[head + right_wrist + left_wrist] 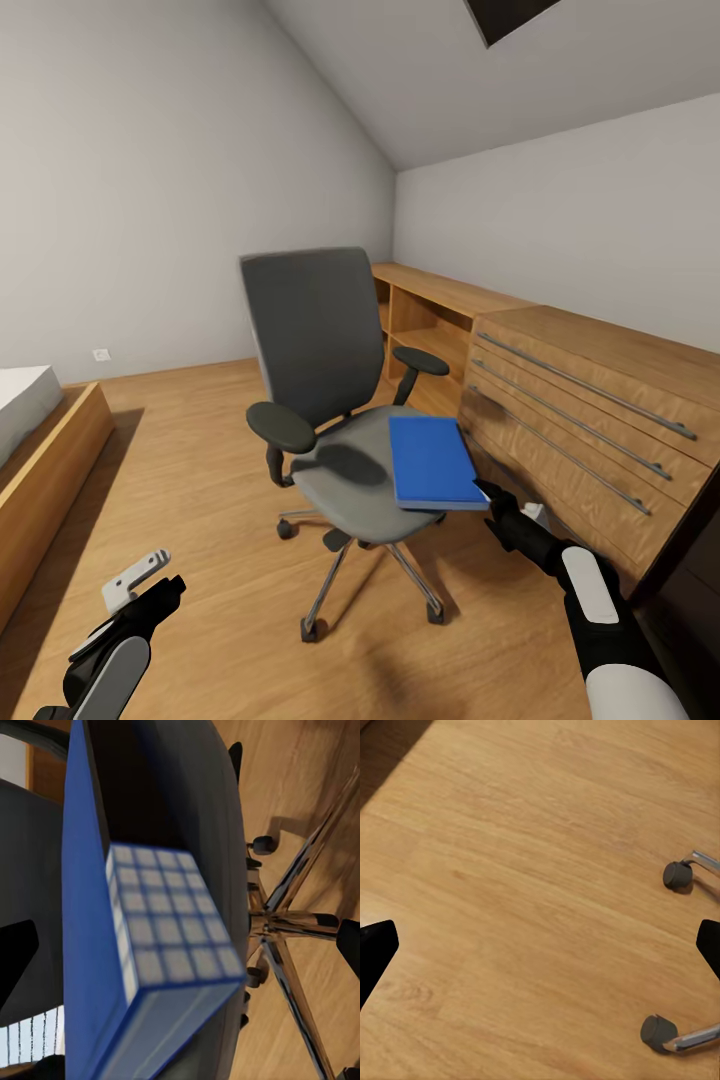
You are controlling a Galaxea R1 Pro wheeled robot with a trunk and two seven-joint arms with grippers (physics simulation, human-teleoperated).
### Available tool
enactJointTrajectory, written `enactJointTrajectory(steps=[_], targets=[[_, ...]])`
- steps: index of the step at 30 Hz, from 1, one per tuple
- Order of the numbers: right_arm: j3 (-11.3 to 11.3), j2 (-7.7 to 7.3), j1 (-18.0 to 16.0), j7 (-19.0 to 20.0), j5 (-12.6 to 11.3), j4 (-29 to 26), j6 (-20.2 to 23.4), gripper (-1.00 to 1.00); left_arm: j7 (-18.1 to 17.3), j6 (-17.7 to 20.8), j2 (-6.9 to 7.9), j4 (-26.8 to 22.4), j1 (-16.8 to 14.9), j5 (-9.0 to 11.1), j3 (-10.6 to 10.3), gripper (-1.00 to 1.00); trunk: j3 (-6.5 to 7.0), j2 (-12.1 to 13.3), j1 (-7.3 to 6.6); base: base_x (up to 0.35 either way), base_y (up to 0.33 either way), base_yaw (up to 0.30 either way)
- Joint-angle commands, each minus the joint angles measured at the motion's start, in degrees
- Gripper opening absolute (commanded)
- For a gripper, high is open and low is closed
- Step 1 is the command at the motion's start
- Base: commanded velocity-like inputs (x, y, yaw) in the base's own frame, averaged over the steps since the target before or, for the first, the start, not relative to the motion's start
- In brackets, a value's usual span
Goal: In the bedroom, organize the workspace by keeping the computer under the desk, ensuring the monitor is on the desk, placing the keyboard on the desk next to the monitor, placing the mouse on the desk next to the keyboard, moving the folder from the swivel chair onto the desk next to the mouse, stacking the notebook on top of the folder with the pen on top of the notebook, and positioning the swivel chair next to the desk.
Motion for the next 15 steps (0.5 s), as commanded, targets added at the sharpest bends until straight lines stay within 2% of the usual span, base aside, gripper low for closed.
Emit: enactJointTrajectory(steps=[1,15], targets=[[-0.2,0.02,0.0,0.2,0.1,0.0,0.3,1.00,0.4,0.2,0.08,-0.1,0.0,0.3,-0.1,1.00,-0.06,0.0,-0.01,0.025,0.013,0.000],[-0.2,0.02,0.0,0.2,0.2,0.2,0.3,1.00,0.4,0.1,0.12,0.0,0.0,0.4,-0.1,1.00,-0.06,0.0,-0.01,0.038,0.033,0.000]])
